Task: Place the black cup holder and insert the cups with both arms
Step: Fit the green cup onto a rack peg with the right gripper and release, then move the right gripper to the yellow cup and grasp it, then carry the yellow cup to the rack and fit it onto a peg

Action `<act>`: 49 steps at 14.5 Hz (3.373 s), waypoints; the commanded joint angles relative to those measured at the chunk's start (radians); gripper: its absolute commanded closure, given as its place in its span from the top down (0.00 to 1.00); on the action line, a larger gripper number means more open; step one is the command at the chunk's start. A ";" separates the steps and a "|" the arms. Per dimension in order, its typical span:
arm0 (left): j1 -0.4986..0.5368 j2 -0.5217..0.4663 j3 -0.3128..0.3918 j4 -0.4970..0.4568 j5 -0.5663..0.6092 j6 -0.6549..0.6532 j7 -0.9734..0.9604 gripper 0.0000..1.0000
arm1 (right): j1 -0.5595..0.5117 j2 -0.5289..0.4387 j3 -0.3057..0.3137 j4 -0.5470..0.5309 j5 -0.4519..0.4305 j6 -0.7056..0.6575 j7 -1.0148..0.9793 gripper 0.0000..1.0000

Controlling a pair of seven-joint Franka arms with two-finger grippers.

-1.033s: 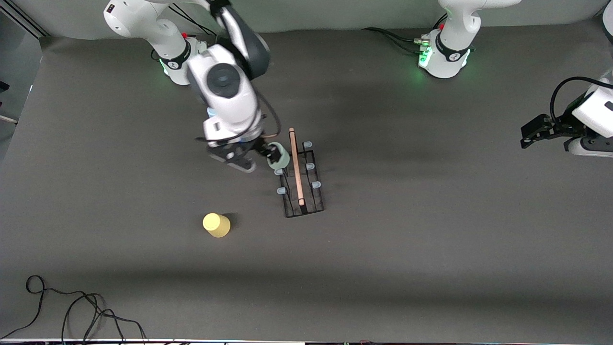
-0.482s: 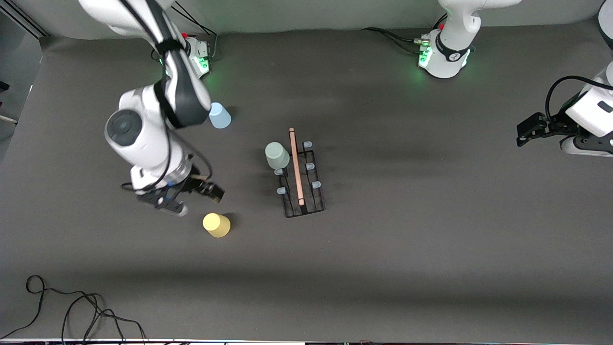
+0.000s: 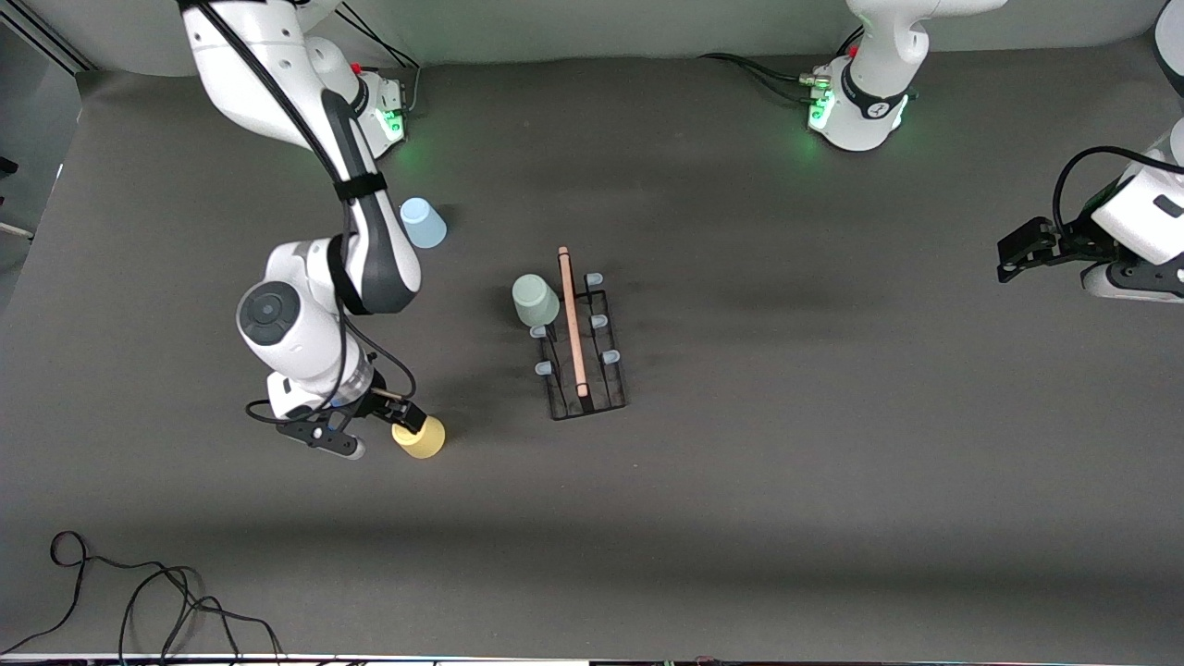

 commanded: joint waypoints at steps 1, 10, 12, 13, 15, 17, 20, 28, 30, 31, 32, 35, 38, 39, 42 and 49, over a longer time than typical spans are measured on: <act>-0.009 -0.004 0.001 0.002 0.014 -0.020 -0.011 1.00 | -0.012 0.042 0.004 0.017 0.057 0.033 -0.049 1.00; -0.009 -0.001 0.001 0.004 0.014 -0.038 -0.014 1.00 | -0.020 0.142 0.015 0.080 0.169 0.061 -0.082 1.00; -0.011 -0.001 0.001 0.005 0.014 -0.044 -0.028 1.00 | -0.020 0.153 0.022 0.083 0.171 0.064 -0.082 1.00; -0.011 -0.001 -0.001 0.007 0.014 -0.058 -0.030 1.00 | -0.020 0.159 0.022 0.081 0.171 0.068 -0.082 1.00; -0.014 -0.001 -0.001 0.005 0.014 -0.062 -0.030 1.00 | -0.020 0.171 0.028 0.083 0.171 0.068 -0.082 1.00; -0.012 -0.001 -0.001 0.007 0.014 -0.062 -0.028 1.00 | -0.016 0.176 0.030 0.083 0.171 0.068 -0.079 0.99; -0.012 -0.001 -0.002 0.007 0.014 -0.058 -0.028 1.00 | -0.016 0.170 0.029 0.083 0.169 0.061 -0.083 0.23; -0.008 0.010 -0.001 0.039 0.005 -0.041 -0.031 1.00 | 0.018 -0.040 0.010 0.089 0.128 -0.158 0.076 0.00; -0.005 0.008 -0.001 0.041 0.006 -0.015 -0.030 1.00 | 0.064 -0.076 0.012 0.106 0.059 -0.194 0.227 0.00; -0.006 0.010 0.001 0.042 0.006 -0.013 -0.030 1.00 | 0.090 -0.076 0.012 0.129 0.040 -0.215 0.312 0.00; -0.006 0.010 -0.001 0.039 0.008 -0.013 -0.030 1.00 | 0.113 -0.074 0.013 0.164 0.039 -0.250 0.373 0.00; -0.006 0.010 -0.001 0.041 0.008 -0.018 -0.030 1.00 | 0.193 -0.065 0.013 0.210 0.039 -0.280 0.535 0.00; -0.008 0.011 0.001 0.039 0.010 -0.020 -0.031 1.00 | 0.242 -0.054 0.013 0.213 0.037 -0.280 0.601 0.00; -0.006 0.011 -0.001 0.039 0.010 -0.023 -0.031 1.00 | 0.257 -0.042 0.012 0.216 0.037 -0.280 0.619 0.00; -0.008 0.010 0.001 0.041 0.010 -0.026 -0.033 1.00 | 0.268 -0.027 0.013 0.221 0.022 -0.280 0.638 0.00; -0.009 0.010 -0.001 0.041 0.011 -0.029 -0.033 1.00 | 0.270 0.057 0.016 0.261 0.025 -0.268 0.658 0.00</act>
